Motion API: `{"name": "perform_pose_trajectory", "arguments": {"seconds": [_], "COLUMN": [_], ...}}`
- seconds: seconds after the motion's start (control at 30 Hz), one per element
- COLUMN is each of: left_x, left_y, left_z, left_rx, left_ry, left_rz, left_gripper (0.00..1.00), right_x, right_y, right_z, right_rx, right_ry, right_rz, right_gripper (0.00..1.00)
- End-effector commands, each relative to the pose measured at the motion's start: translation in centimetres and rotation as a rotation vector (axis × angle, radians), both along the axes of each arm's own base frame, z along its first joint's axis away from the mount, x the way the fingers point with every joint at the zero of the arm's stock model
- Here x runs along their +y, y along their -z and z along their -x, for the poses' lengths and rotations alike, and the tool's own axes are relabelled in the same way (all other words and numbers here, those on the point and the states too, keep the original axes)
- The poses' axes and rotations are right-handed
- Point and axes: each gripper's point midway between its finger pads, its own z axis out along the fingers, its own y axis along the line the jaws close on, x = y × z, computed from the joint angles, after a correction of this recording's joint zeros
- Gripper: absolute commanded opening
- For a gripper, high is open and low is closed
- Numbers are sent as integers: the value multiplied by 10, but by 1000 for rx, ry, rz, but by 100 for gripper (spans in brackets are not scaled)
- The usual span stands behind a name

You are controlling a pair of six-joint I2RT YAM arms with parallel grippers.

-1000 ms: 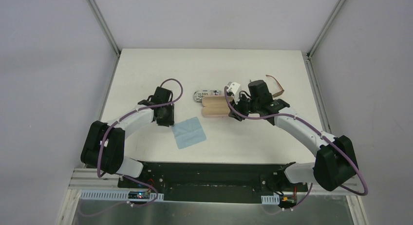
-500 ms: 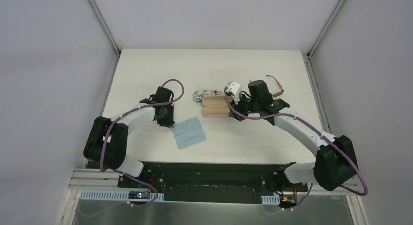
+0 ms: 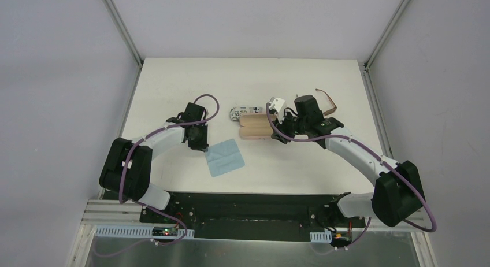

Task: Organize the sunglasses
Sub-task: Fold the glasses cleaning cloth at the center of the board.

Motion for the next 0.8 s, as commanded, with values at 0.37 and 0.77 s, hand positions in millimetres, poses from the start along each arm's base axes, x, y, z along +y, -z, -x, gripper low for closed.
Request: {"name": "perform_pose_trajectory", "arguments": {"seconds": [0.37, 0.77], "left_x": [-4, -11], "left_y": [-7, -10], "left_z": [-6, -5], "left_rx": [-43, -44], "left_ry": [17, 31], "left_rz": [17, 75], "left_gripper": [0, 0], "right_x": [15, 87], "right_y": [-12, -16], "right_z": [1, -8], "right_rx": [-36, -234], "right_ry": [-97, -577], "right_rz": [-49, -144], "right_gripper": [38, 39]}}
